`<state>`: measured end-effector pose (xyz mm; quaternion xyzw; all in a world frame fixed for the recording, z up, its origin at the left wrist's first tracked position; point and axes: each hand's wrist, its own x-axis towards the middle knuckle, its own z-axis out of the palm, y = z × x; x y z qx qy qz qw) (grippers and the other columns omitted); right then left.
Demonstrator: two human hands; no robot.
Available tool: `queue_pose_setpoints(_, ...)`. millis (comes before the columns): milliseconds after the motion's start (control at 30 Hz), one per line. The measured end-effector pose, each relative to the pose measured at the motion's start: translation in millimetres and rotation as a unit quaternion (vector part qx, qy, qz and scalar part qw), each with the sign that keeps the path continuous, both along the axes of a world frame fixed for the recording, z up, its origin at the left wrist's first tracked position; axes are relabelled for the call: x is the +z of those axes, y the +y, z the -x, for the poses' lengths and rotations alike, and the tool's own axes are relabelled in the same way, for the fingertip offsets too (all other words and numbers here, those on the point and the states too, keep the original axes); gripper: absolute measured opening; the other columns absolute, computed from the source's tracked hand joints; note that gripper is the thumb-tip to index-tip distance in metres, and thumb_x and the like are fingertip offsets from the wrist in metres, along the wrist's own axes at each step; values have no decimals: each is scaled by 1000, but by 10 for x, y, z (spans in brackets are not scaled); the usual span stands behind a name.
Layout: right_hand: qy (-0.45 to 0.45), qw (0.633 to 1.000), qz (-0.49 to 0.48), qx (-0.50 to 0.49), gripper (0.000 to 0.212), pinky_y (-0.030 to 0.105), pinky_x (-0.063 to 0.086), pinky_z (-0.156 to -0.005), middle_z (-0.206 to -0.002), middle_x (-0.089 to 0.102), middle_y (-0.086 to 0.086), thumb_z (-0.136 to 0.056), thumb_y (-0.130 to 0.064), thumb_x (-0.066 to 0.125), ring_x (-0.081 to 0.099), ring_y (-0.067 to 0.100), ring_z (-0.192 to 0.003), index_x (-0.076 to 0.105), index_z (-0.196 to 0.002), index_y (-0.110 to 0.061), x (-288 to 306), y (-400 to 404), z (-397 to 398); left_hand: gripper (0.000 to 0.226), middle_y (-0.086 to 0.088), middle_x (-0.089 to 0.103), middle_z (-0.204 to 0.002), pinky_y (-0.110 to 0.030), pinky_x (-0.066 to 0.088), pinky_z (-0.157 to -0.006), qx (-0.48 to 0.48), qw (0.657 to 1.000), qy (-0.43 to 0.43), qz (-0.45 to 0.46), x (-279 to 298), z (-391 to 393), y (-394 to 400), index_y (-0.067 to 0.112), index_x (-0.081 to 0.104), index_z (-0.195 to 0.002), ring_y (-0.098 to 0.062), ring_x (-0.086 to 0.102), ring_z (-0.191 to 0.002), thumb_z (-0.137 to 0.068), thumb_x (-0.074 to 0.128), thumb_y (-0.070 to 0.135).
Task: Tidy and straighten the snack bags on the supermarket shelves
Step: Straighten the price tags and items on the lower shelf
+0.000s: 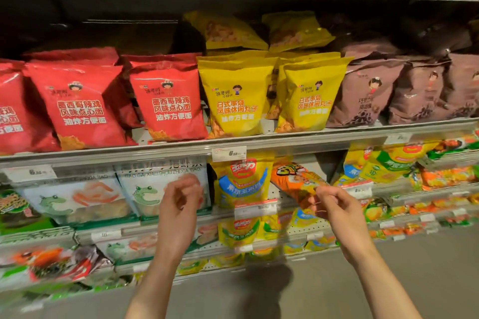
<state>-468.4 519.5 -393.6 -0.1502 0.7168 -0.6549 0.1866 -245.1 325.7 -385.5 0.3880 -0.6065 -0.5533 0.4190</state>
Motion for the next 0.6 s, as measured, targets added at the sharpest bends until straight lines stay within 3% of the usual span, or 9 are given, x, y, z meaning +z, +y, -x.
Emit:
queue_pose_setpoints(133,-15,1000,-6,17,11,35,56,-80,-76,75,5,-100,-14,63,67,19,-75,72,-98,-9,-138,98,379,7,-1,72,-90,-17,51,-72,11,999,-22,-25,-153,291,204,18,65,-102,-13,68,-79,-99,62,12)
queue_pose_setpoints(233,1,999,-27,44,16,25,55,-70,-78,75,11,-102,-11,59,67,19,-73,72,-94,-7,-187,164,738,14,-10,69,-89,-20,54,-70,42,998,-3,-55,-244,630,337,14,64,-99,-8,65,-70,-98,60,1)
queue_pose_setpoints(300,-3,997,-41,61,19,23,53,-62,-86,74,21,-102,-13,59,64,19,-71,74,-93,-7,-228,206,1006,11,-11,68,-82,-27,55,-73,53,997,-5,-58,-321,859,429,14,63,-101,-7,64,-65,-97,64,4)
queue_pose_setpoints(400,7,996,-57,72,18,38,51,-70,-81,72,21,-100,-14,62,62,24,-72,74,-87,-8,-302,282,1342,12,-3,65,-73,-41,52,-83,66,995,-15,-73,-440,1146,583,14,63,-105,-11,60,-67,-97,64,4)
queue_pose_setpoints(500,9,994,-58,91,17,40,51,-75,-76,67,24,-98,-11,63,62,23,-73,71,-85,-4,-375,345,1560,15,6,68,-70,-42,53,-86,90,992,-17,-86,-497,1340,733,15,63,-107,-17,62,-73,-99,61,3)
queue_pose_setpoints(600,13,990,-78,117,18,29,54,-70,-74,72,9,-101,-12,60,68,14,-70,72,-87,-13,-422,326,1685,18,2,72,-83,-38,54,-85,106,990,-23,-94,-499,1456,854,20,63,-103,-19,66,-78,-101,57,4)
